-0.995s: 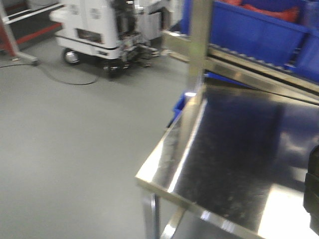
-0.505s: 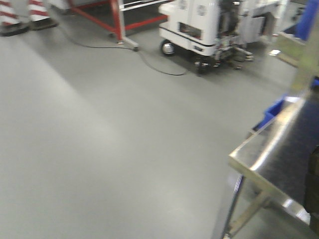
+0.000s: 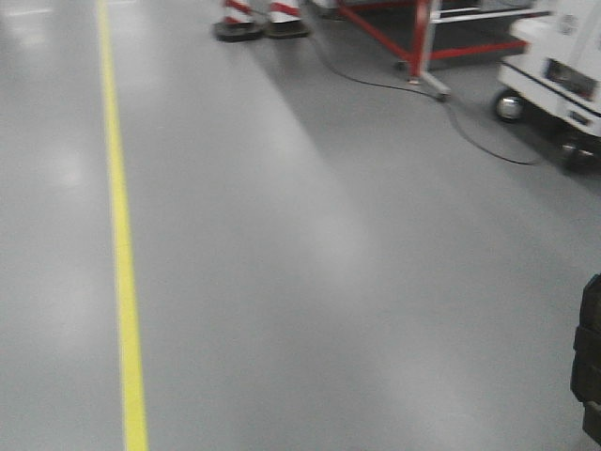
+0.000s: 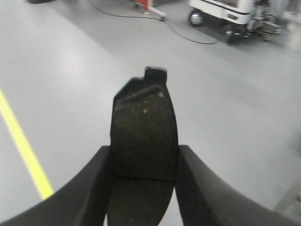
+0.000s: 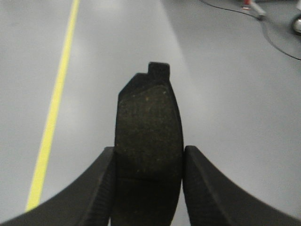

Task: Move and align brake pads A on conveyor
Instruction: 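Turn the base away from the steel table, then drive along the yellow floor line past the striped cones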

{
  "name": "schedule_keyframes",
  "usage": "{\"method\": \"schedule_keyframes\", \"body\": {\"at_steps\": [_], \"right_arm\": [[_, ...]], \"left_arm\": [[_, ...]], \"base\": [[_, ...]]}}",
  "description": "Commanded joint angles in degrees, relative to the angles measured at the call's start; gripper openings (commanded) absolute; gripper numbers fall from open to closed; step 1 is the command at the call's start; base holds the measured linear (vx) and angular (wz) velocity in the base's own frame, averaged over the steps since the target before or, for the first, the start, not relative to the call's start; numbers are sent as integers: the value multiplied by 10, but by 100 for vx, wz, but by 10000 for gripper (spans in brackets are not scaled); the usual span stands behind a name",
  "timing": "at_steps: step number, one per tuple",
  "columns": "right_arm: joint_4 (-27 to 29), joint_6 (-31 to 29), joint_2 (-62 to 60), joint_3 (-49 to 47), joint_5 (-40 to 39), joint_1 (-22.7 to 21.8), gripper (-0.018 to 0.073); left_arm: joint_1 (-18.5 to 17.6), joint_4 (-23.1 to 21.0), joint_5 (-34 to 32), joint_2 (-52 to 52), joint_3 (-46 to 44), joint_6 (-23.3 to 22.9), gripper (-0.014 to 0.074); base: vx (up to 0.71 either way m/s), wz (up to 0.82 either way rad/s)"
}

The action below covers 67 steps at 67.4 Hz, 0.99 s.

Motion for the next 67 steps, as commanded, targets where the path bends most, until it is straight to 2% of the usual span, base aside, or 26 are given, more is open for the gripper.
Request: {"method": "schedule_keyframes", "body": {"at_steps": [1,26,67], "right_arm": [[-6,-6,1,-18,-53,-2,-4],[-6,-6,1,-18,-53,-2,-4],[-6,-6,1,-18,-53,-2,-4]], "left_arm": [[-1,2,-54,6,-17,0,-6],[-1,2,-54,6,-17,0,-6],[-1,2,-54,6,-17,0,-6]], "base": [[-6,83],[0,63],[21,22]]}}
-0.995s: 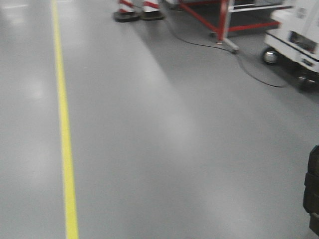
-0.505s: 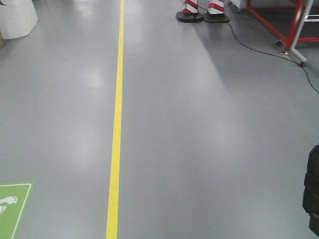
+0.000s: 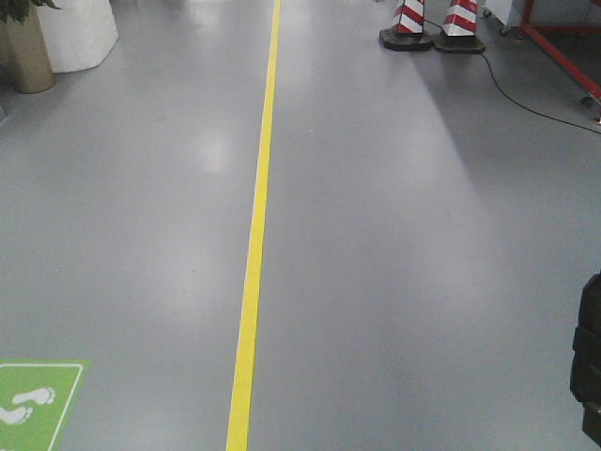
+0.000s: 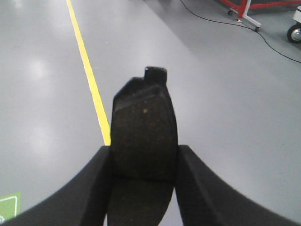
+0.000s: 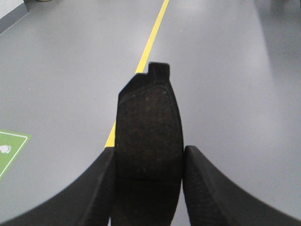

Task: Move and align brake pads A on conveyor
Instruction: 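Drive along the yellow floor line past the striped cones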

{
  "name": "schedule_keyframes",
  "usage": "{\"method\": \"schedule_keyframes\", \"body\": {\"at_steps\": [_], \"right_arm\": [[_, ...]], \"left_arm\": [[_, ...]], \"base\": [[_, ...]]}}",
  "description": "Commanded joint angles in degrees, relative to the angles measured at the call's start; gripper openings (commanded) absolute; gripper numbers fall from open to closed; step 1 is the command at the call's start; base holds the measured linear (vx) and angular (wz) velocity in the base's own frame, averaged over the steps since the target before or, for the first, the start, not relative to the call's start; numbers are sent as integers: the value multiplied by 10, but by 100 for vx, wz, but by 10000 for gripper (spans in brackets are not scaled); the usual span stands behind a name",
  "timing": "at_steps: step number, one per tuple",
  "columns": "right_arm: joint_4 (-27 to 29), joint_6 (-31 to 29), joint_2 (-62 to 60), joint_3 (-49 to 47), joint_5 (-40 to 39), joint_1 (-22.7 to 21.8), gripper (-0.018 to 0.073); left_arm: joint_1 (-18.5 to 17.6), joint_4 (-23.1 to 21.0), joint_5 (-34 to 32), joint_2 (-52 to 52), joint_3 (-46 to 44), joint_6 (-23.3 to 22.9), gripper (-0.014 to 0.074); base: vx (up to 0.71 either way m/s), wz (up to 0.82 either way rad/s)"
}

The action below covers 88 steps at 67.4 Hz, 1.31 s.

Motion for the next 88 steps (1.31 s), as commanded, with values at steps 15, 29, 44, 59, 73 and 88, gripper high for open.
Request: {"method": "schedule_keyframes", "body": {"at_steps": [15,29,44,59,73,88], "right_arm": [[-6,-6,1,-18,-53,-2,-4],[-6,-6,1,-18,-53,-2,-4],[-6,-6,1,-18,-53,-2,-4],[-6,-6,1,-18,-53,-2,-4],[-6,-6,1,-18,-53,-2,-4],[-6,-6,1,-18,-52,-2,-4]], "left_arm": [[-1,2,-54,6,-17,0,-6],[-1,2,-54,6,-17,0,-6],[-1,2,-54,6,-17,0,-6],[-1,2,-54,6,-17,0,-6],[-1,2,-54,6,-17,0,-6],[-1,2,-54,6,-17,0,-6]], "base": [[47,2],[57,-5],[62,-3],[67,-1],[70,6],[71,9]]}}
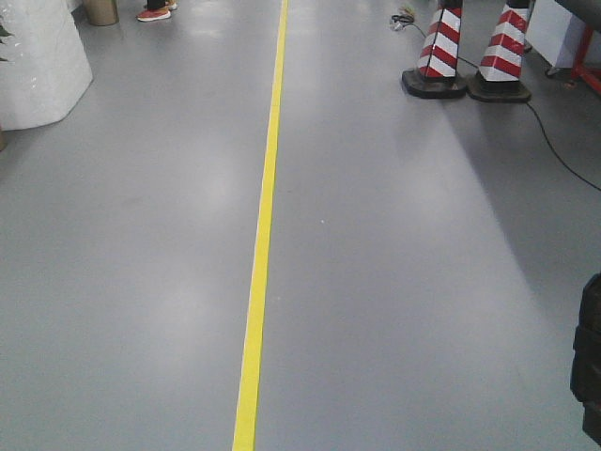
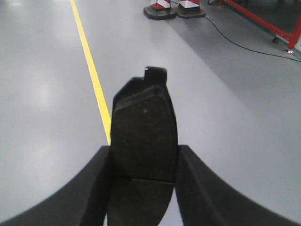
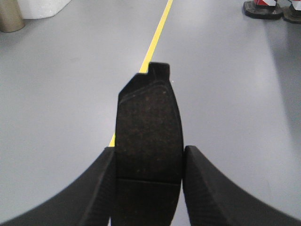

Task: Move and align brake pads A on conveyor
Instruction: 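Drive along the yellow floor line past the striped cones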

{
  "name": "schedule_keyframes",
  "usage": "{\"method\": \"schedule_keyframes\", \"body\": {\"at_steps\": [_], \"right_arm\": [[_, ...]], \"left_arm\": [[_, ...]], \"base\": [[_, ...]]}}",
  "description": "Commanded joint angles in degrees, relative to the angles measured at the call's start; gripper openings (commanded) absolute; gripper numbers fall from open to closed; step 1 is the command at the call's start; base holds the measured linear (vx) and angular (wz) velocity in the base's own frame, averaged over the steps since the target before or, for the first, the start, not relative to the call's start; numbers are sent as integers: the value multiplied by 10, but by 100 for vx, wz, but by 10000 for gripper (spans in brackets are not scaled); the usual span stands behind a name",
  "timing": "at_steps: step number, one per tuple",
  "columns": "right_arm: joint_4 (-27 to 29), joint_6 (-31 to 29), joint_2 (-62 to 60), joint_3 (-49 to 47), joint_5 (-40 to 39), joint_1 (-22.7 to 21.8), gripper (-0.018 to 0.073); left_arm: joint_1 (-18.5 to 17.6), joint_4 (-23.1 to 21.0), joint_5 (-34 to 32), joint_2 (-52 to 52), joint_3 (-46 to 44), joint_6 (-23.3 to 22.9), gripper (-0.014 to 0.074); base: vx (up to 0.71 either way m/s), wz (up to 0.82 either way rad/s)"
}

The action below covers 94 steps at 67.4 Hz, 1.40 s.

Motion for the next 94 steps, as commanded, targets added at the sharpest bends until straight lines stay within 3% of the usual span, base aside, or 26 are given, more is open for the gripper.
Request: {"method": "schedule_keyframes", "body": {"at_steps": [1,94], "right_arm": [[-6,-6,1,-18,-52,-2,-4],[-6,-6,1,-18,-50,-2,-4]], "left_arm": [[-1,2,-54,6,-17,0,-6],[-1,2,-54,6,-17,0,-6]], "base": [[72,6],[76,-3]]}}
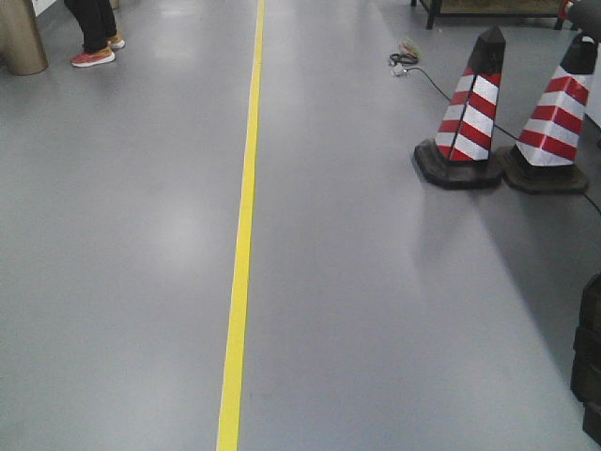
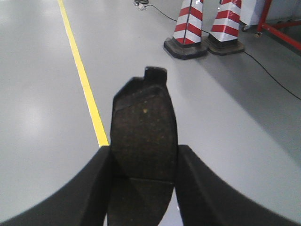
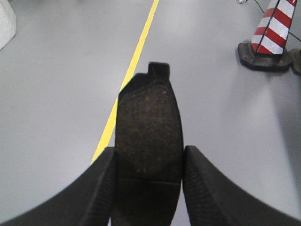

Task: Move and align brake pads A on conveyor
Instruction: 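Drive along the yellow floor line past the striped cones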

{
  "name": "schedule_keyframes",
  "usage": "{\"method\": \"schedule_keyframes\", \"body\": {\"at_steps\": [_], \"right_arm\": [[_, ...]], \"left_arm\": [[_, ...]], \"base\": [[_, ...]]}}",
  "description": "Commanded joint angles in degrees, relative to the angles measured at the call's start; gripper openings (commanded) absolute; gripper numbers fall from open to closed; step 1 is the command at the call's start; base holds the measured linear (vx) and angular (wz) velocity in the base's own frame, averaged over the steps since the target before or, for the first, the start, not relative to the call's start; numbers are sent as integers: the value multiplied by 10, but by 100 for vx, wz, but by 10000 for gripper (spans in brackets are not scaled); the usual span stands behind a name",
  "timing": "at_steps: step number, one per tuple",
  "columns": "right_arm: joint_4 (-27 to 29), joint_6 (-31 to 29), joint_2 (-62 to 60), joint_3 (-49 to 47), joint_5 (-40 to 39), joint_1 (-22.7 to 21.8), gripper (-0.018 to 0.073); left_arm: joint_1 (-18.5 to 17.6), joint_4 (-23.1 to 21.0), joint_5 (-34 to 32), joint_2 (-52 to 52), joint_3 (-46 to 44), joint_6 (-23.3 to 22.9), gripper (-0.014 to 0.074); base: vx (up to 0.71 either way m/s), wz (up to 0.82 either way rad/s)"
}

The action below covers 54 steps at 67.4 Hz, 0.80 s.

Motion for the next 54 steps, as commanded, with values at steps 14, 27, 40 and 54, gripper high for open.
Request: {"method": "schedule_keyframes", "body": {"at_steps": [14,27,40,54], "right_arm": [[-6,-6,1,-18,-50,-2,-4],[-6,-6,1,-18,-50,-2,-4],[-6,-6,1,-18,-50,-2,-4],[-6,-6,1,-18,-50,-2,-4]], "left_arm": [[-1,2,-54,6,-17,0,-6],[-1,2,-54,6,-17,0,-6],[-1,2,-54,6,-17,0,-6],[-1,2,-54,6,-17,0,-6]], "base": [[78,0],[79,-4],[76,-3],[74,-2]]}}
